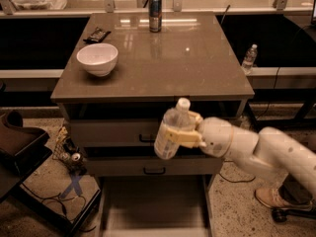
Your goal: Pick blue plastic bottle from bottom drawer and place on counter
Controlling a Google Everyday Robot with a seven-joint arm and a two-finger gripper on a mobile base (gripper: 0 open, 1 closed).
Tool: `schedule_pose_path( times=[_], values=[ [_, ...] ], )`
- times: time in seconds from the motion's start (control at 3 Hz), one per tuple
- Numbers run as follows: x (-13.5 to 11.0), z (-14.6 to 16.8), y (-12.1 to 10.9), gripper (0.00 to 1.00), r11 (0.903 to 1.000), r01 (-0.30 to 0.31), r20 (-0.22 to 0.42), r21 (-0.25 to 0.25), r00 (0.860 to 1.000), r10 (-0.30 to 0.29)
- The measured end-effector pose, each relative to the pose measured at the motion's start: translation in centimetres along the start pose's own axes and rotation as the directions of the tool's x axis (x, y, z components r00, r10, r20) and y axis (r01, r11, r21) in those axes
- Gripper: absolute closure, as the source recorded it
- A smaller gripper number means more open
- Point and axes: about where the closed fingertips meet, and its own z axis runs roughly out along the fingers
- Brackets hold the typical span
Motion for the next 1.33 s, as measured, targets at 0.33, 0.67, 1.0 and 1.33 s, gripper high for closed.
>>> schedule_pose_path(
  times=[0.33,0.67,1.0,1.33],
  values=[
    [-5.3,1.3,0.3,1.00,0.9985,0.048,-0.015,0.024,0.999,-0.048],
    [-11.0,3.2,-0.7,1.00,0.9891,0.127,-0.053,0.076,0.991,-0.123],
    [-15.9,4.8,-2.7,1.00,0.9728,0.196,-0.093,0.124,0.978,-0.185],
    [-19.7,6.3,-7.2,1.00,0.9529,0.261,-0.146,0.154,0.960,-0.240]
  ],
)
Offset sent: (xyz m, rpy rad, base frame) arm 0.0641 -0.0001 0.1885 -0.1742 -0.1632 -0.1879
